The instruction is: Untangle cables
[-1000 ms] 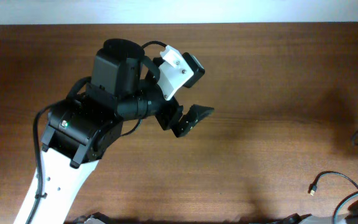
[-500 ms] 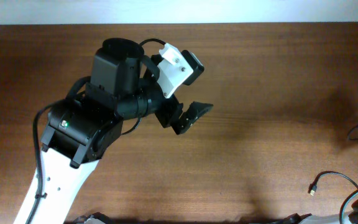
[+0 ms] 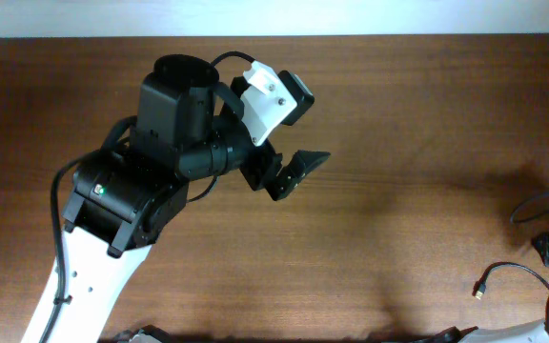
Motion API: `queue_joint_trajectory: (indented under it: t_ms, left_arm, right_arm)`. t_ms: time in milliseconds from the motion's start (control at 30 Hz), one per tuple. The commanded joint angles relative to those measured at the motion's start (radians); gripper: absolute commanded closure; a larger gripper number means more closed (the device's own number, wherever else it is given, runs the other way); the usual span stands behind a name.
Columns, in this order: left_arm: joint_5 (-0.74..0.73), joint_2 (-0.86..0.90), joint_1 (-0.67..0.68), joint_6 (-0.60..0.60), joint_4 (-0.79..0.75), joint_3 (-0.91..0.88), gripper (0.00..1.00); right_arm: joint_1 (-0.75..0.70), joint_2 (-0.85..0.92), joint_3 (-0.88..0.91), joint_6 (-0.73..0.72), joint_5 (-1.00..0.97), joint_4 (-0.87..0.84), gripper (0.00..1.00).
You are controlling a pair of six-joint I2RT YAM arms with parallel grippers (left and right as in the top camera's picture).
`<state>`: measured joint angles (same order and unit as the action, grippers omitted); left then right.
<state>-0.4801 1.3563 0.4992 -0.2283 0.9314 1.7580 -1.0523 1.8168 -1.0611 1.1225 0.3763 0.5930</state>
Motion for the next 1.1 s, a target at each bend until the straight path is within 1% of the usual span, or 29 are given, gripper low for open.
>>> queue_joint_trajectory:
  t_ms: [0, 33, 67, 100, 167, 200, 233, 267, 333, 367, 400, 467, 567, 633, 700, 733, 900, 1000, 1033, 1067]
  left_arm:
    - [0.007, -0.011, 0.002, -0.005, -0.003, 0.005, 0.01]
    - [0.006, -0.011, 0.002, -0.005, -0.003, 0.005, 0.01]
    - [0.006, -0.011, 0.002, -0.005, -0.005, 0.005, 0.01]
    - [0.006, -0.011, 0.002, -0.005, -0.006, 0.005, 0.01]
    - [0.006, -0.011, 0.002, -0.005, -0.006, 0.005, 0.01]
    - [0.006, -0.011, 0.002, -0.004, -0.006, 0.005, 0.01]
    - [0.006, -0.011, 0.002, -0.004, -0.006, 0.005, 0.01]
    - [0.006, -0.010, 0.002, -0.005, -0.006, 0.005, 0.01]
    - [0.006, -0.011, 0.002, -0.005, 0.000, 0.005, 0.01]
    - [0.006, -0.011, 0.002, -0.005, 0.002, 0.005, 0.01]
    - [0.007, -0.011, 0.002, -0.005, 0.002, 0.005, 0.01]
    - [0.007, -0.011, 0.002, -0.005, 0.002, 0.005, 0.01]
    - [0.007, -0.011, 0.002, -0.005, 0.002, 0.005, 0.01]
    - [0.019, -0.011, 0.002, -0.005, 0.001, 0.005, 0.01]
    - [0.041, -0.011, 0.002, -0.005, 0.001, 0.005, 0.01]
    - [0.041, -0.011, 0.002, -0.005, 0.001, 0.005, 0.01]
    - [0.043, -0.011, 0.002, -0.005, 0.002, 0.005, 0.01]
    - [0.042, -0.011, 0.002, -0.003, 0.002, 0.005, 0.01]
    - [0.040, -0.011, 0.002, 0.015, 0.002, 0.005, 0.01]
    - [0.040, -0.011, 0.002, 0.034, 0.002, 0.005, 0.01]
  right_arm:
    - [-0.003, 0.001, 0.000, -0.004, -0.038, -0.028, 0.21]
    - [-0.003, 0.010, 0.000, -0.004, -0.056, -0.046, 0.38]
    - [-0.003, 0.013, 0.000, -0.004, -0.058, -0.054, 0.34]
    - [-0.002, 0.013, -0.002, -0.004, -0.084, -0.091, 0.34]
    - [-0.001, 0.007, -0.031, -0.005, -0.111, -0.072, 0.32]
    - [-0.001, -0.006, -0.042, -0.005, -0.116, -0.065, 0.28]
    - [-0.001, -0.018, -0.042, -0.006, -0.127, -0.062, 0.27]
    - [-0.001, -0.019, -0.042, -0.035, -0.129, -0.058, 0.29]
    - [-0.001, -0.020, -0.043, -0.071, -0.165, -0.071, 0.52]
    - [-0.002, -0.020, -0.043, -0.095, -0.178, -0.078, 0.61]
    - [-0.003, -0.020, -0.043, -0.097, -0.183, -0.079, 0.63]
    - [-0.004, -0.019, -0.043, -0.163, -0.237, -0.120, 0.73]
    - [-0.014, -0.010, -0.042, -0.163, -0.242, -0.137, 0.74]
    - [-0.016, -0.008, -0.042, -0.163, -0.231, -0.136, 0.84]
    - [-0.016, 0.013, -0.042, -0.163, -0.231, -0.141, 0.84]
    - [-0.016, 0.037, -0.042, -0.164, -0.231, -0.149, 0.96]
    - [-0.012, 0.048, -0.064, -0.164, -0.230, -0.163, 0.96]
    - [0.063, 0.016, -0.204, -0.274, -0.159, -0.164, 0.96]
    - [0.095, 0.015, -0.275, -0.303, -0.159, -0.164, 0.96]
    - [0.132, 0.015, -0.362, -0.301, -0.160, -0.163, 0.96]
